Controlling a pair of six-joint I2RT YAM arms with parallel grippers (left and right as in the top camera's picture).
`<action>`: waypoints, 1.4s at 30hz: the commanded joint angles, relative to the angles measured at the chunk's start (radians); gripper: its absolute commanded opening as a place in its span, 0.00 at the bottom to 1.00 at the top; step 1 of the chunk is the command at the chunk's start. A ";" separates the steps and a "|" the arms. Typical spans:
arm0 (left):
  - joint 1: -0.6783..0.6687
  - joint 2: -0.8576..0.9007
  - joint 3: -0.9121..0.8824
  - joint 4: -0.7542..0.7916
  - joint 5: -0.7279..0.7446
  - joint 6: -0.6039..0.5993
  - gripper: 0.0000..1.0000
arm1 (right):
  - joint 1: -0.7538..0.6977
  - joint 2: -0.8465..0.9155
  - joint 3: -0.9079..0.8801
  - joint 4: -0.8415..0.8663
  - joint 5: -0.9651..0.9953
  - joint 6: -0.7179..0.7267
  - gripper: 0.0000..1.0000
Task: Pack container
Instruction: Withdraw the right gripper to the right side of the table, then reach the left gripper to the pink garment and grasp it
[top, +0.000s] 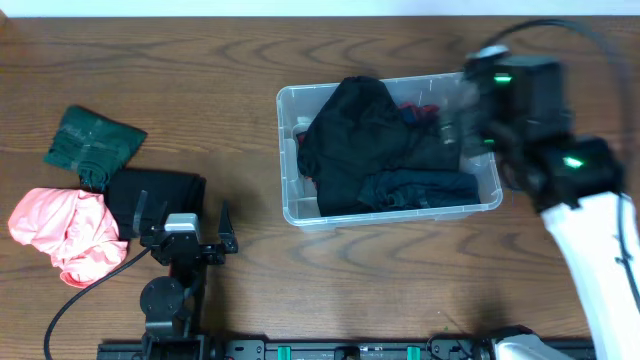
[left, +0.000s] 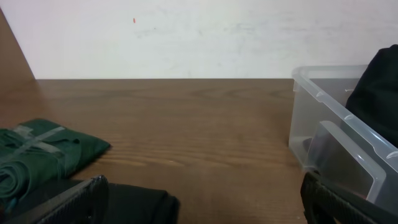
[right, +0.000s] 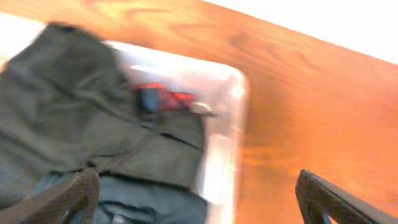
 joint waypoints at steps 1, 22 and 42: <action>0.005 -0.001 -0.014 -0.037 0.004 0.013 0.98 | -0.103 -0.006 -0.002 -0.056 -0.031 0.127 0.99; 0.006 0.064 0.132 -0.140 -0.074 -0.119 0.98 | -0.289 0.000 -0.011 -0.195 -0.034 0.132 0.99; 0.675 1.069 1.070 -0.779 0.306 -0.164 0.98 | -0.289 0.000 -0.012 -0.197 -0.034 0.115 0.99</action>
